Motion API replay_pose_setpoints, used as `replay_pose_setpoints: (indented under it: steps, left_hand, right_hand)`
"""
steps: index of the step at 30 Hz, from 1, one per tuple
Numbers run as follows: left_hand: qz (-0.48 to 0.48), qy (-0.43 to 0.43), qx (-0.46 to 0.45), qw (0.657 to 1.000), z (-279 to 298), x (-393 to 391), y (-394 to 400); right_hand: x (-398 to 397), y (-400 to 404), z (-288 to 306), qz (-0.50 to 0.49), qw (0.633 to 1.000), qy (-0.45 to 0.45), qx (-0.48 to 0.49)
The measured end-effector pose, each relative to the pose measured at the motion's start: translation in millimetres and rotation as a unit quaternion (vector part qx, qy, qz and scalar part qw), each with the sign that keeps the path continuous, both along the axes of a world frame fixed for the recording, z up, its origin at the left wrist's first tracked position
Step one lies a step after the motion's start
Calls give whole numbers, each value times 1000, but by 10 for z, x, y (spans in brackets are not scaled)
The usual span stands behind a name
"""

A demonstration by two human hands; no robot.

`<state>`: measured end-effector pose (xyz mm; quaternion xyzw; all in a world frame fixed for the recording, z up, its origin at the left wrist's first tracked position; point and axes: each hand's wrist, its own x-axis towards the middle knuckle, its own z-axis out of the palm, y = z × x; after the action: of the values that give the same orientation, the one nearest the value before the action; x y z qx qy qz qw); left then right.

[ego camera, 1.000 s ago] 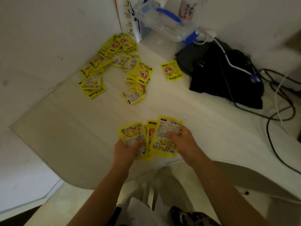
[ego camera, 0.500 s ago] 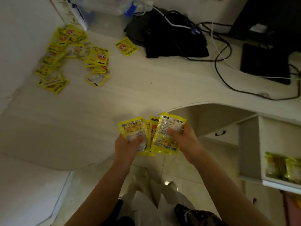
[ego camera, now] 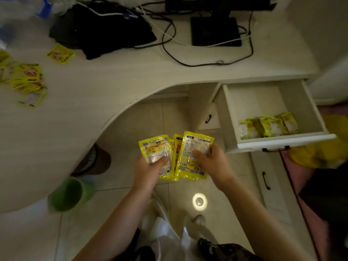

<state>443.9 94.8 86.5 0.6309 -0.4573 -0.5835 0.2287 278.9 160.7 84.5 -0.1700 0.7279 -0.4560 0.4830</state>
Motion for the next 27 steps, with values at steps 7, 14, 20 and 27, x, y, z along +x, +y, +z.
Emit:
replay_pose_setpoints:
  steps: [7,14,20,27]
  left_hand:
    - [-66,3,23,998,-146,-905,947]
    - [-121,-9,29,992,-163,-1693,1394]
    - [-162,-11,38,986,-273,-2419,1342]
    - [-181,-7,47,982,-308,-3245,973]
  right_hand:
    - [-782,1134,-8,-88,996,-12,7]
    - [-1443,1766,17,-163,986,-22,5]
    - [-2049,1853,-72,-230,973,-22,8]
    - [-2847,1511,-168,-252,967,-42,0]
